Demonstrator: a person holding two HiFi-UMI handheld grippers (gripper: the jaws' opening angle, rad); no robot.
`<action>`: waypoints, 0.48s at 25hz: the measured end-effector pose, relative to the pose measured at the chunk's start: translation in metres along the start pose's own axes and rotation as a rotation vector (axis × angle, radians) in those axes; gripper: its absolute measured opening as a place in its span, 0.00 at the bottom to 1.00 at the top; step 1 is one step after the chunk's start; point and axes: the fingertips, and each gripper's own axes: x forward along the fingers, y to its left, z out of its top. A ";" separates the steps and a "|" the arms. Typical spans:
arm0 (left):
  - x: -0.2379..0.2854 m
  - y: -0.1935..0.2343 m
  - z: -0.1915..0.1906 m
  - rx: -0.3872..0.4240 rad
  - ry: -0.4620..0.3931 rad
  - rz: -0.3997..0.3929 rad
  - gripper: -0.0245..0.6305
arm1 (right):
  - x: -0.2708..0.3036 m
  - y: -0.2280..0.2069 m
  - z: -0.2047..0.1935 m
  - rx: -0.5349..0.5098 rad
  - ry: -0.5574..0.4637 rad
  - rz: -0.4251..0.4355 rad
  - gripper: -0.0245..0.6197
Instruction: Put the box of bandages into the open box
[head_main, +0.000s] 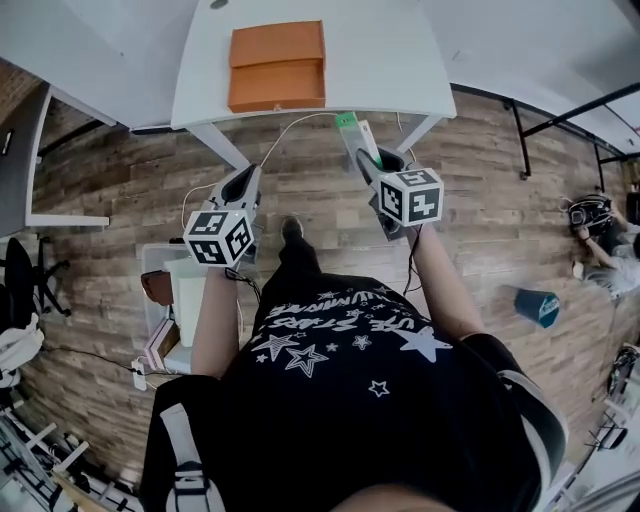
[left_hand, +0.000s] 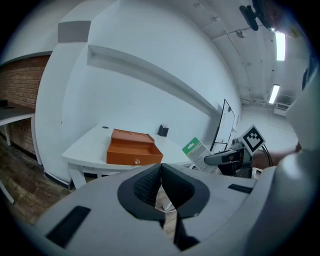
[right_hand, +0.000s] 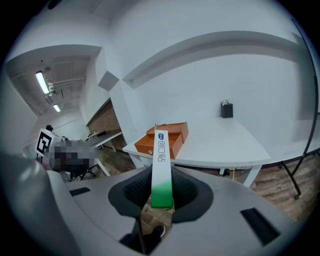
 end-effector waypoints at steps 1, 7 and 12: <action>0.008 0.011 0.007 0.003 0.001 -0.002 0.07 | 0.011 -0.001 0.009 -0.003 0.001 -0.001 0.21; 0.041 0.063 0.042 0.003 -0.003 -0.023 0.07 | 0.066 0.002 0.055 -0.038 0.007 -0.010 0.21; 0.063 0.112 0.066 -0.008 -0.012 -0.033 0.07 | 0.117 0.016 0.092 -0.084 0.024 0.007 0.21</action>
